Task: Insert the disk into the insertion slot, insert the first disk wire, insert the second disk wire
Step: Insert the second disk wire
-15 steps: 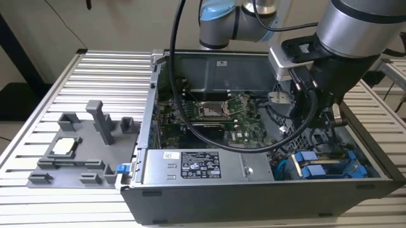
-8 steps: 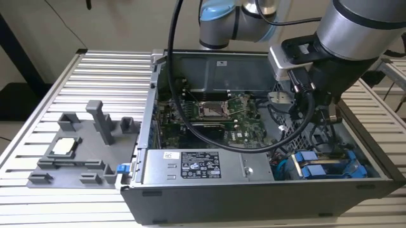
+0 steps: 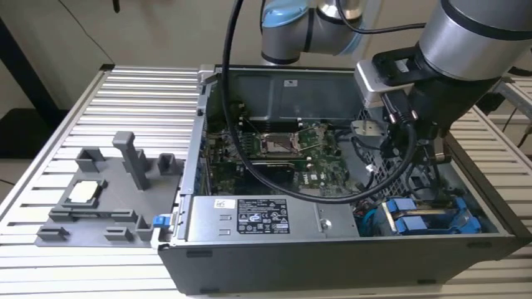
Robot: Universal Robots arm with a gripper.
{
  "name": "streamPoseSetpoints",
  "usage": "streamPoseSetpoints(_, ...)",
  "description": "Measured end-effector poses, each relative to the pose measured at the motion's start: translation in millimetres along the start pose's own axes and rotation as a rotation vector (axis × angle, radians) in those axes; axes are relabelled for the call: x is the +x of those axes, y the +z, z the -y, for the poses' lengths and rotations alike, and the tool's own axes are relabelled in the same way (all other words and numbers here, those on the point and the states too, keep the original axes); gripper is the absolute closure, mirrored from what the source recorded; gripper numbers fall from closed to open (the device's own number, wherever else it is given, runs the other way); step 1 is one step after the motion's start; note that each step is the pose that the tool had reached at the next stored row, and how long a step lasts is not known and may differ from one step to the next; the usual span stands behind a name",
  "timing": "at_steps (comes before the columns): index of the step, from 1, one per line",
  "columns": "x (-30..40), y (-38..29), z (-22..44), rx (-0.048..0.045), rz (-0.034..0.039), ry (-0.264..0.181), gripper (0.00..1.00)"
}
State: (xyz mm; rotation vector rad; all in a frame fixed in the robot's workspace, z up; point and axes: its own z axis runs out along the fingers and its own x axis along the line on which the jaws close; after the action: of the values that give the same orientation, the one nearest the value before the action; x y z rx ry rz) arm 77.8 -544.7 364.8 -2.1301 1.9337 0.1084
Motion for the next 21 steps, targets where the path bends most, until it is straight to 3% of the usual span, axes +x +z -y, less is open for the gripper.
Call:
streamPoseSetpoints(1, 0.4, 0.0, 0.8, -0.0006, -0.0039, -0.001, 0.84)
streamPoseSetpoints(2, 0.8, 0.0, 1.5, -0.0018, -0.0131, -0.003, 0.84)
streamPoseSetpoints(3, 1.2, -0.1, 2.0, -0.0035, -0.0277, -0.005, 0.84)
streamPoseSetpoints(9, 2.9, 0.1, 5.7, -0.0172, -0.1349, -0.018, 0.84)
streamPoseSetpoints(10, 4.7, -0.1, 8.0, -0.0210, -0.1438, -0.019, 0.84)
streamPoseSetpoints(16, 21.5, -1.4, 24.5, -0.0318, -0.1442, -0.017, 0.84)
streamPoseSetpoints(21, 37.3, -2.6, 31.8, -0.0397, -0.1437, -0.016, 0.84)
